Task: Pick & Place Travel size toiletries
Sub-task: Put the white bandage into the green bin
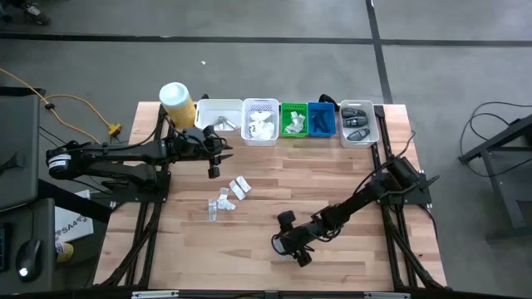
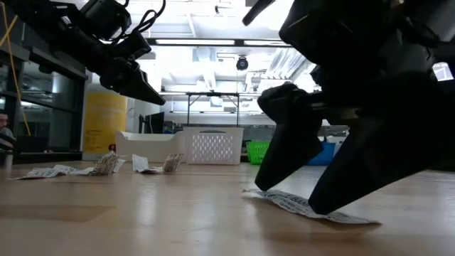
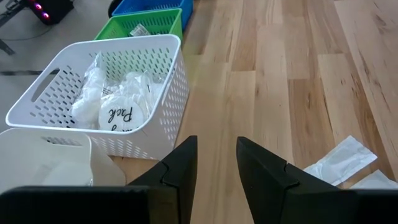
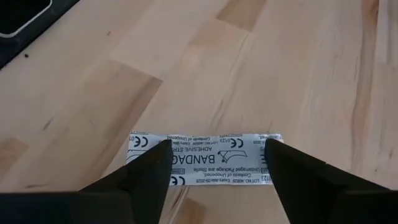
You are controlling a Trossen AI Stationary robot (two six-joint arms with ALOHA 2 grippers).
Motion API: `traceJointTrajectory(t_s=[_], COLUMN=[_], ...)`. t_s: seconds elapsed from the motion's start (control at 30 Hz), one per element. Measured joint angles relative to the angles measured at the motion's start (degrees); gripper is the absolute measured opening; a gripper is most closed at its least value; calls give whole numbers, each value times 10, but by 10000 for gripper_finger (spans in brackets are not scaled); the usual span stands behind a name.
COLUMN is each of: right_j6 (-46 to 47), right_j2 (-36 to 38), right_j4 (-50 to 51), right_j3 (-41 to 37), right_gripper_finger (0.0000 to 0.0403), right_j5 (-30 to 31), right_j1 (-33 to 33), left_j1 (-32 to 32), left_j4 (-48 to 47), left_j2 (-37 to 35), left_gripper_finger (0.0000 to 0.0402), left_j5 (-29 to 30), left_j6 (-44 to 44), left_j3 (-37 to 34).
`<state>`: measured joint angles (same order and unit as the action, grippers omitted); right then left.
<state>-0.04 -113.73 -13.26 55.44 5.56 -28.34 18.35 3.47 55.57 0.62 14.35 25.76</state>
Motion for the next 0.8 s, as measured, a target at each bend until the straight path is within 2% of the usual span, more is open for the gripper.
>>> traceJointTrajectory(t_s=[0.13,0.53,0.8], right_j6=[38,122,140], right_j2=[1,1,10], right_j4=[26,41,36], right_j3=[1,0,-2], right_gripper_finger=[220,92,9], right_j5=[-5,7,0], right_j1=[0,0,4], left_j1=[0,0,0], left_j4=[0,0,0], left_j2=[0,0,0], left_gripper_finger=[110,110,110], left_j5=[0,0,0], left_j6=[0,2,2], left_j3=[0,0,0])
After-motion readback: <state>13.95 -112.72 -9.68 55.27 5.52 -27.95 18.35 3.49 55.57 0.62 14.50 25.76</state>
